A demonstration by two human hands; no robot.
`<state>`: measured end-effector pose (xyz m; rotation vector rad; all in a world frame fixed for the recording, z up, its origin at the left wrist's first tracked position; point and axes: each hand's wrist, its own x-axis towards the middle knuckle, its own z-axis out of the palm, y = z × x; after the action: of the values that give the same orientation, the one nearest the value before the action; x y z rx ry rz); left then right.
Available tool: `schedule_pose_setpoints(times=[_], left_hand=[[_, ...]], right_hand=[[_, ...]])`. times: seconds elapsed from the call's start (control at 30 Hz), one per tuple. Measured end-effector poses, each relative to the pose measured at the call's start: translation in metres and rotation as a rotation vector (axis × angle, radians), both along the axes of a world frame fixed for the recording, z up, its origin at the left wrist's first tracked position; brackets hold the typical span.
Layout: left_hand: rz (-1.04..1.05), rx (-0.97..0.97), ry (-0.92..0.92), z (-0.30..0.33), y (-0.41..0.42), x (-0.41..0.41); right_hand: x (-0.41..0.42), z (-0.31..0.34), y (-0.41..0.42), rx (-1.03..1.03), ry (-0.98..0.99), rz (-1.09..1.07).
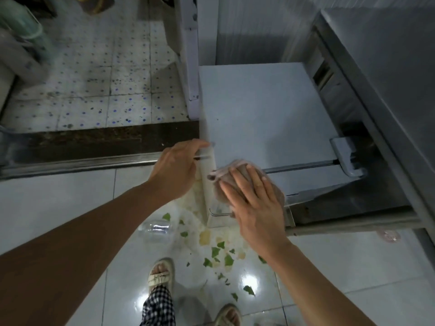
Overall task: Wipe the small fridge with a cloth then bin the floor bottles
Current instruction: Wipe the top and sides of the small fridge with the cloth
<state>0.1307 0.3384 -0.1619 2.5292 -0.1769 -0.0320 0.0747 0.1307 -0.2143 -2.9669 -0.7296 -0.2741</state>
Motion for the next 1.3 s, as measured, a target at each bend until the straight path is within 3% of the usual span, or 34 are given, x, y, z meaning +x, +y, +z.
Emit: schedule_pose_setpoints(times=[0.17, 0.27, 0.5, 0.6, 0.83, 1.0, 1.3], left_hand=[[0.066, 0.069, 0.031, -0.001, -0.001, -0.029], [0.078, 0.067, 0.029, 0.0, -0.006, -0.038], [0.039, 0.062, 0.07, 0.0, -0.021, -0.041], [0.008, 0.06, 0.062, -0.004, -0.026, -0.038], [-0.217, 0.069, -0.181, -0.021, -0.048, -0.041], [-0.136, 0.105, -0.2, -0.034, -0.055, -0.042], [-0.004, 0.003, -0.302, -0.048, -0.067, -0.052]], right_hand=[[0.012, 0.01, -0.069, -0.077, 0.084, -0.258], [0.006, 0.014, -0.051, -0.033, 0.048, -0.309], [-0.003, 0.009, 0.033, 0.1, 0.038, -0.125], [0.006, 0.002, -0.003, 0.021, 0.031, -0.082], [0.025, -0.007, -0.108, -0.089, -0.031, -0.228], [0.032, -0.011, -0.132, -0.07, -0.034, -0.303], [0.033, -0.013, -0.13, 0.089, -0.087, -0.237]])
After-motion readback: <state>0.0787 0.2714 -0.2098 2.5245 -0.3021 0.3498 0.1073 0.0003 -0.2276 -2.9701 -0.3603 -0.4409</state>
